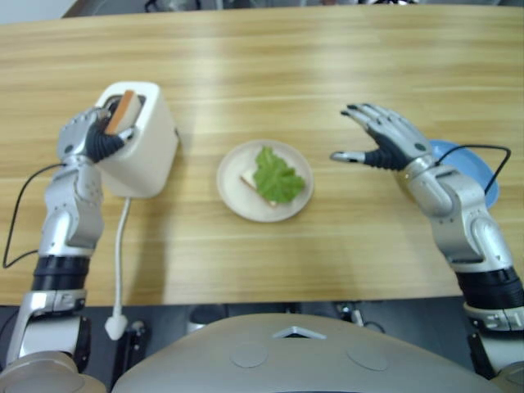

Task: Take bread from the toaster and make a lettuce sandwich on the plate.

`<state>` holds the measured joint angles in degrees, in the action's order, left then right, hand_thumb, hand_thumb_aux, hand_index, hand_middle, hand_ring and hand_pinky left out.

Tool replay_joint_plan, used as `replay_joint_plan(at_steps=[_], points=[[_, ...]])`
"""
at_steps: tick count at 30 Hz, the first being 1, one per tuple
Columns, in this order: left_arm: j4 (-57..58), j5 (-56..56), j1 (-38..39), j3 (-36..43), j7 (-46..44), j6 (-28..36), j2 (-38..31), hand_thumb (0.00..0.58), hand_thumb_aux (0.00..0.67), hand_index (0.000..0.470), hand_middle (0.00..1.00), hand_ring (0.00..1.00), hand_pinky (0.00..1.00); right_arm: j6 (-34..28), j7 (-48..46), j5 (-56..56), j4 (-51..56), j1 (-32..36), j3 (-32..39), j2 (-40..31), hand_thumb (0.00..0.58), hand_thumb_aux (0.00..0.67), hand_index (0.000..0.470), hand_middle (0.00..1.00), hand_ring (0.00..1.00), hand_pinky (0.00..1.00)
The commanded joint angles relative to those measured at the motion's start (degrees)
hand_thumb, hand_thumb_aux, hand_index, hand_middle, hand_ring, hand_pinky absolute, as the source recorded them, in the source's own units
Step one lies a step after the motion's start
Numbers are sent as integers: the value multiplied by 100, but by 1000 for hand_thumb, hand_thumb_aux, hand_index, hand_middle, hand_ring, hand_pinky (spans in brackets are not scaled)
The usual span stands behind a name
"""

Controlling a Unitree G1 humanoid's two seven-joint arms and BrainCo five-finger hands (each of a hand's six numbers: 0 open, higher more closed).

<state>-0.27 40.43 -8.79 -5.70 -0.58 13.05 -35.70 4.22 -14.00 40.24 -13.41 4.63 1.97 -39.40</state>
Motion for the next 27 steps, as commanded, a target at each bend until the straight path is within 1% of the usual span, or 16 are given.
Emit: replay_joint_plan(at_steps=[1, 7, 10, 13, 17, 19, 21, 23, 25, 27], points=[[-456, -159, -9, -183, 264, -205, 18, 580, 670, 460, 1000, 1000, 1000, 7, 13, 45, 118, 19, 60, 5, 0, 0, 0, 0, 0, 0], [-1311, -375, 15, -576, 625, -591, 39, 580, 670, 460, 1000, 1000, 1000, 13, 62, 56, 196, 44, 89, 17, 0, 0, 0, 0, 0, 0], [-1819, -567, -46, -822, 867, -923, 131, 580, 670, 460, 1000, 1000, 1000, 21, 104, 62, 264, 56, 96, 22, 0, 0, 0, 0, 0, 0], [-2450, -947, -199, -986, 947, -1244, 332, 580, 670, 460, 1000, 1000, 1000, 26, 161, 45, 342, 84, 99, 49, 0, 0, 0, 0, 0, 0], [-2979, -1998, -549, -853, 556, -1393, 781, 580, 670, 460, 1000, 1000, 1000, -36, 411, -44, 523, 150, -107, 101, 0, 0, 0, 0, 0, 0], [-2888, -2330, -707, -529, 308, -1397, 1027, 580, 670, 460, 1000, 1000, 1000, -100, 612, -120, 625, 149, -309, 108, 0, 0, 0, 0, 0, 0], [-2538, -2604, -799, -66, 94, -1367, 1390, 580, 670, 460, 1000, 1000, 1000, -188, 803, -215, 681, 115, -543, 127, 0, 0, 0, 0, 0, 0], [-1992, -2742, -823, 378, -42, -1416, 1787, 580, 670, 460, 1000, 1000, 1000, -250, 1042, -295, 768, 91, -777, 163, 0, 0, 0, 0, 0, 0], [-1390, -2947, -794, 651, -171, -1516, 2156, 580, 670, 460, 1000, 1000, 1000, -280, 1215, -358, 810, 102, -932, 184, 0, 0, 0, 0, 0, 0], [-601, -3268, -833, 874, -424, -1445, 2513, 580, 670, 460, 1000, 1000, 1000, -324, 1335, -405, 759, 80, -1071, 190, 0, 0, 0, 0, 0, 0]])
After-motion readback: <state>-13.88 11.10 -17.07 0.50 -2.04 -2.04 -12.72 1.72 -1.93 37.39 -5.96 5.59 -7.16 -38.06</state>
